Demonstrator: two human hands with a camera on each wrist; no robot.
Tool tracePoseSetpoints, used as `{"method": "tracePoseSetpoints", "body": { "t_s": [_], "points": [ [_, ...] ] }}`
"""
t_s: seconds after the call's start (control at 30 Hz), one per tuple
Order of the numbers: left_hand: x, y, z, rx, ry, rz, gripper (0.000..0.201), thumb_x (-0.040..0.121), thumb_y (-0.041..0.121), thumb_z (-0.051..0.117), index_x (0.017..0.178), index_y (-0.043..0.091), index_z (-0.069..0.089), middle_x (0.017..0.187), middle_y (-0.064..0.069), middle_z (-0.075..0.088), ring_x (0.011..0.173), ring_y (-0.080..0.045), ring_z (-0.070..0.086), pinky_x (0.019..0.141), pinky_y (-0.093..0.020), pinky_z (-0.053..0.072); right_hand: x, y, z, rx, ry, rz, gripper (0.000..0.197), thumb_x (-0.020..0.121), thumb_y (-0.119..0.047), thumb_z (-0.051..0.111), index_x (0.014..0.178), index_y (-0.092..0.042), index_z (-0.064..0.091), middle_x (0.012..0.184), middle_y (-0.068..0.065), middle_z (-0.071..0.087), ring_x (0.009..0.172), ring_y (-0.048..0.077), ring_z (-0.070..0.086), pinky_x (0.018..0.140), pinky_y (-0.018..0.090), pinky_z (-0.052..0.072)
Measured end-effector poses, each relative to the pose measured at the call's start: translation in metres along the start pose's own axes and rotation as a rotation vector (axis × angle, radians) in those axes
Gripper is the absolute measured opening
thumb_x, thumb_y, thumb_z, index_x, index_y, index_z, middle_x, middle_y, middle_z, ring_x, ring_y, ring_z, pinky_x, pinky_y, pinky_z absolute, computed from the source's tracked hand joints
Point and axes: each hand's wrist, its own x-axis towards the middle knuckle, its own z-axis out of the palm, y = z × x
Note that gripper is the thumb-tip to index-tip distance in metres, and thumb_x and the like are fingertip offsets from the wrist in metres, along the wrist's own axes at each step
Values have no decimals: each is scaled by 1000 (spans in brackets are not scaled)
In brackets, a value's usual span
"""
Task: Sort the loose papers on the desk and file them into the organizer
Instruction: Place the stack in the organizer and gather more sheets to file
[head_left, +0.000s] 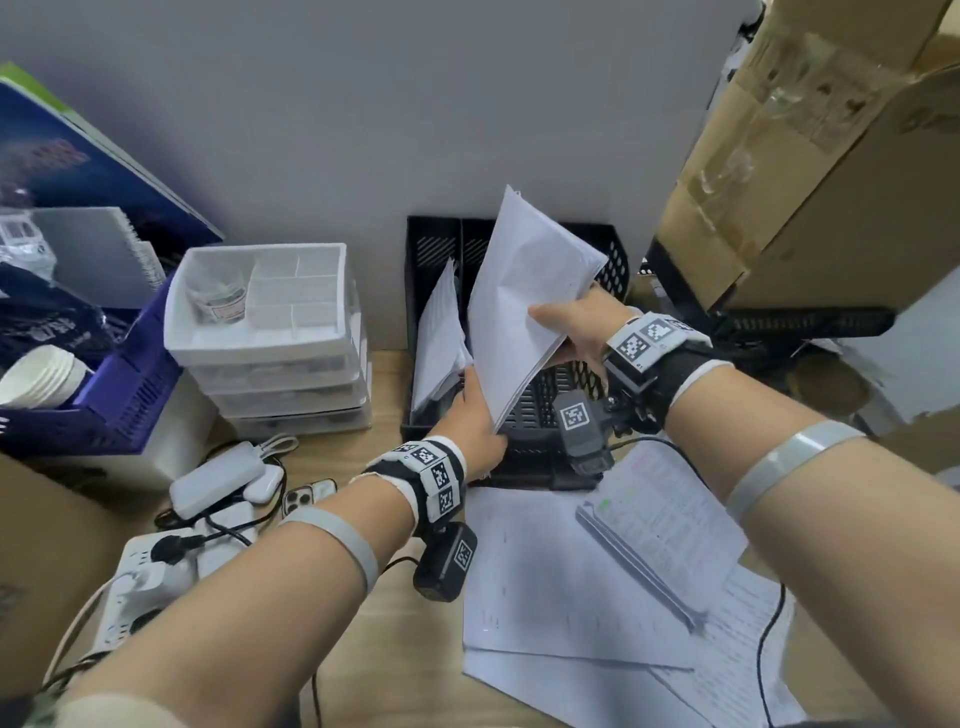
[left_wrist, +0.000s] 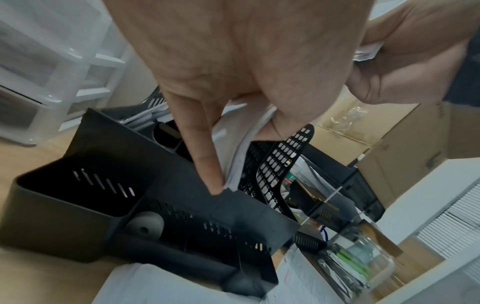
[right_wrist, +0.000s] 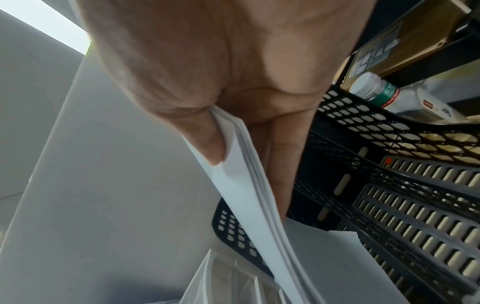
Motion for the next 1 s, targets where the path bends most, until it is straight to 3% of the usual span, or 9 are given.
{"method": "tracePoseSetpoints", "body": {
  "t_s": [0.17,0.3,0.4,0.5,0.63,0.73,0.83,0.9,1.0],
  "points": [
    [30,6,7,36,63,-65,98,83,14,66,157,21,3,153,-16,39,133,-37,49,111,-51,43,50,1,-10,-36,-19,9,57,85,-10,65,137,-8,40,127,16,59,107,36,64,80,58,57],
    [52,5,3,53,147,-97,82,83,19,68,152,18,23,139,-15,56,124,-37,57,106,-51,48,81,4,-7,-158,49,-53,63,79,-23,67,135,-9,42,126,13,61,107,34,64,87,54,56],
    [67,4,1,88,230,-104,54,85,18,63,136,14,46,127,-15,64,117,-37,60,100,-48,50,95,13,1,-234,38,-98,53,89,-23,61,136,-7,42,125,8,60,111,27,60,98,43,50],
    [71,4,2,116,252,-150,39,91,20,60,128,12,55,121,-15,69,113,-38,62,96,-45,52,100,33,14,-310,-20,-144,41,94,-23,55,132,-9,49,122,8,62,105,23,62,88,31,49],
    [68,0,12,76,247,-184,31,94,21,57,123,11,60,114,-16,71,109,-39,64,95,-45,52,101,60,28,-405,-166,-89,35,91,-22,48,126,-19,51,105,9,68,85,33,72,69,48,62],
    [63,-5,16,1,229,-218,34,97,25,56,127,11,61,120,-12,71,113,-33,65,98,-39,51,96,73,31,-463,-224,-105,45,92,-15,42,136,-26,46,107,4,63,89,34,70,61,43,63],
    [52,-12,11,-109,280,-206,27,97,28,56,118,13,64,103,2,69,98,-20,65,90,-29,49,86,82,28,-536,-238,-184,40,92,-19,49,132,-26,49,112,3,65,90,24,69,58,31,62],
    [41,-22,10,-219,328,-179,15,94,28,61,104,19,65,88,6,65,83,-16,63,82,-28,50,79,88,24,-543,-252,-246,22,90,-25,58,112,-27,57,100,1,70,83,17,73,63,34,62],
    [22,-46,16,-359,291,-200,15,91,26,65,76,24,63,69,1,66,63,-19,67,75,-38,62,61,108,13,-521,-204,-220,14,85,-29,68,94,-19,65,85,1,73,72,16,75,62,31,61]
  ]
}}
